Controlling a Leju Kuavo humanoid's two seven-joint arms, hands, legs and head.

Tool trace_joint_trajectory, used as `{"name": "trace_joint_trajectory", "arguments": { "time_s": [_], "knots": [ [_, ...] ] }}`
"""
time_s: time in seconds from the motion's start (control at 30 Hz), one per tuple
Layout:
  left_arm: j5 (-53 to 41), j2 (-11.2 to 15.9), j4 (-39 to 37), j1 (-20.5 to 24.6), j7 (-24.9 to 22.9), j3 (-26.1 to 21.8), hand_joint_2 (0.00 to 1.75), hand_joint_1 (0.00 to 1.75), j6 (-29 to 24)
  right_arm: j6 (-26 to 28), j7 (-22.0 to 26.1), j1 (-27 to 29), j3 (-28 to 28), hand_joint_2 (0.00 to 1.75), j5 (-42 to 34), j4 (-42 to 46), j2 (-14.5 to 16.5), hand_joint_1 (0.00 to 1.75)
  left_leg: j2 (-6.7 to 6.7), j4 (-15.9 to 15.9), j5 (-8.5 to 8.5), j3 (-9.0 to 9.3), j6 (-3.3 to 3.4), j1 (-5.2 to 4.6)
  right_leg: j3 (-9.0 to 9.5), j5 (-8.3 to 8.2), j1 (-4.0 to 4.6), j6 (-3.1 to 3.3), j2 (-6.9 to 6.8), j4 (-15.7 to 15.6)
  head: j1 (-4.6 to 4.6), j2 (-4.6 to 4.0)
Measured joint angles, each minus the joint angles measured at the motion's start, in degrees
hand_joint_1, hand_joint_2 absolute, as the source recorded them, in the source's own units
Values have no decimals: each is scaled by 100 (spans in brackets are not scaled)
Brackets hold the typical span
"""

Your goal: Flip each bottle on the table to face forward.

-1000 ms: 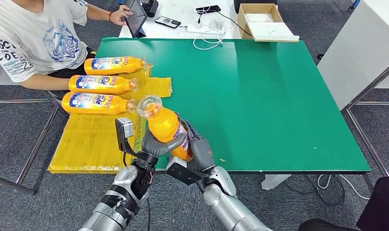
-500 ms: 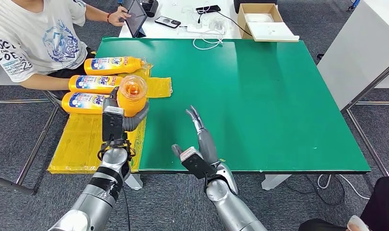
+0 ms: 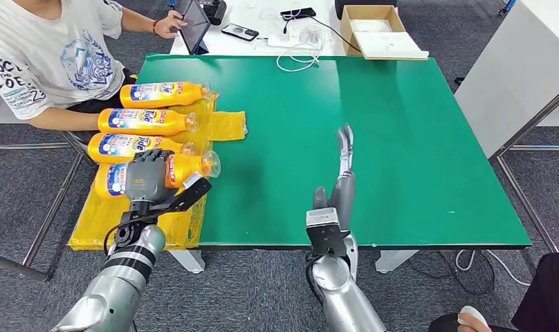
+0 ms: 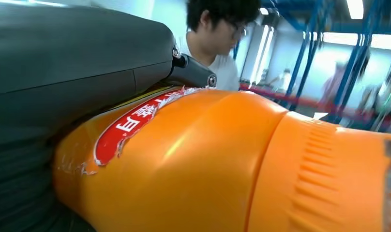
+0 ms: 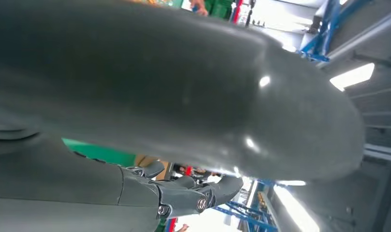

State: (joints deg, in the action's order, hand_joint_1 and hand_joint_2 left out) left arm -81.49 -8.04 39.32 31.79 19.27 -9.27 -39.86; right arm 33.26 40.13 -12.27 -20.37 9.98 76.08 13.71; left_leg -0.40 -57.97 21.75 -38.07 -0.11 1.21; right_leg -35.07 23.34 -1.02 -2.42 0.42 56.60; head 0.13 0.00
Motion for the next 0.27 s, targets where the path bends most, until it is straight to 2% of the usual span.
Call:
{"name": "trace_joint_trajectory", "arguments": {
  "time_s": [0.17,0.27],
  "knots": [
    [-540,217,-549,94,-369,21,175,175,-15,-80,-1,22,38,0,-174,153,-22,0,2,0,0,-1,0,0,0,0,0,0,0,0,0,0],
    [-623,312,-812,146,-432,74,175,175,-16,-137,0,22,51,0,-217,160,-22,0,2,0,0,-1,0,0,0,0,-1,0,0,0,0,0]
  ]
}}
